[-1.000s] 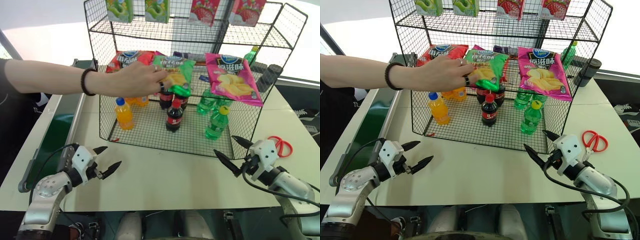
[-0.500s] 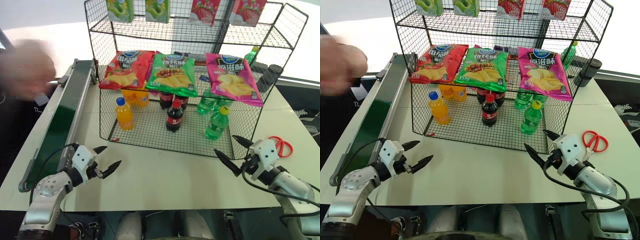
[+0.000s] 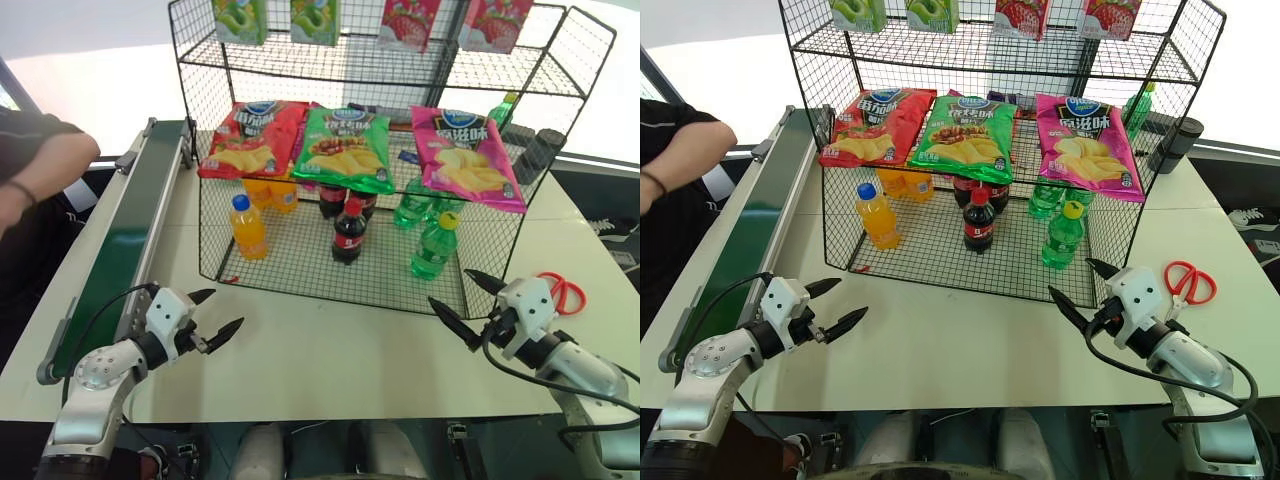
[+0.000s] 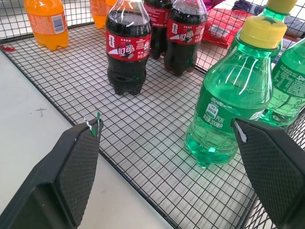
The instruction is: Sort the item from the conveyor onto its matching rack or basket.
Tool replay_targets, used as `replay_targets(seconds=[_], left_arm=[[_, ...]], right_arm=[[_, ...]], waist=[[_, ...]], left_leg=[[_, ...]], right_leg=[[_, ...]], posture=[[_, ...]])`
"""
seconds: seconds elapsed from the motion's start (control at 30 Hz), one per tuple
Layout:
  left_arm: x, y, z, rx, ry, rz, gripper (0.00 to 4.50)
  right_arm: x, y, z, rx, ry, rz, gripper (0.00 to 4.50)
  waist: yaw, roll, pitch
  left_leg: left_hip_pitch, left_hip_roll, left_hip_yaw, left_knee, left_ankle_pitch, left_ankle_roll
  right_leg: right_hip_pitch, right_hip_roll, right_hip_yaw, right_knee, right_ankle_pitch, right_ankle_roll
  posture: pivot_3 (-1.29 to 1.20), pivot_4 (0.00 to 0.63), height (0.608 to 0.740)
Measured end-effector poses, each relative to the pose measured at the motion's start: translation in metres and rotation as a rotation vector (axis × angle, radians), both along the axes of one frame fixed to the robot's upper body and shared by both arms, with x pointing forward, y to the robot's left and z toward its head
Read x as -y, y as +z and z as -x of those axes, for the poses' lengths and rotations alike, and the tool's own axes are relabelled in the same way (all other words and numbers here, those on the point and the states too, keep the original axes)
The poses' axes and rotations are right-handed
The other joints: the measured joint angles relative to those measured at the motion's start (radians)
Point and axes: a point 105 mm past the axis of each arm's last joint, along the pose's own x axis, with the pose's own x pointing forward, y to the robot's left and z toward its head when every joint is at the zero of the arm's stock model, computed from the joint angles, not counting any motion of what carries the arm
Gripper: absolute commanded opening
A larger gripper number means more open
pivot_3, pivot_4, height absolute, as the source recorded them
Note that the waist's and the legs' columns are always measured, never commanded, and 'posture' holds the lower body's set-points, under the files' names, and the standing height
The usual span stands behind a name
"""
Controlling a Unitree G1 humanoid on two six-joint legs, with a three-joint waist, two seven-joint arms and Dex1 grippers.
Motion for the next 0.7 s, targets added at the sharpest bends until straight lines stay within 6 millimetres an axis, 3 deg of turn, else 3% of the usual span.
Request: replay_targets(seconds=[0.7], left_arm=[[0.0021,0.0024,-0.0036,0.012,-0.005,-0.003,4.50]], right_arm=[[0.0008,0.0000,-0.0003,0.008,-0.004,0.007,4.47]], waist=[[0.000,0.000,0.000]], left_leg=[[0.000,0.000,0.000,0.000,0.000,0.000]], right_leg=[[0.000,0.000,0.000,0.000,0.000,0.000]], posture=[[0.00,0.150,0.740]])
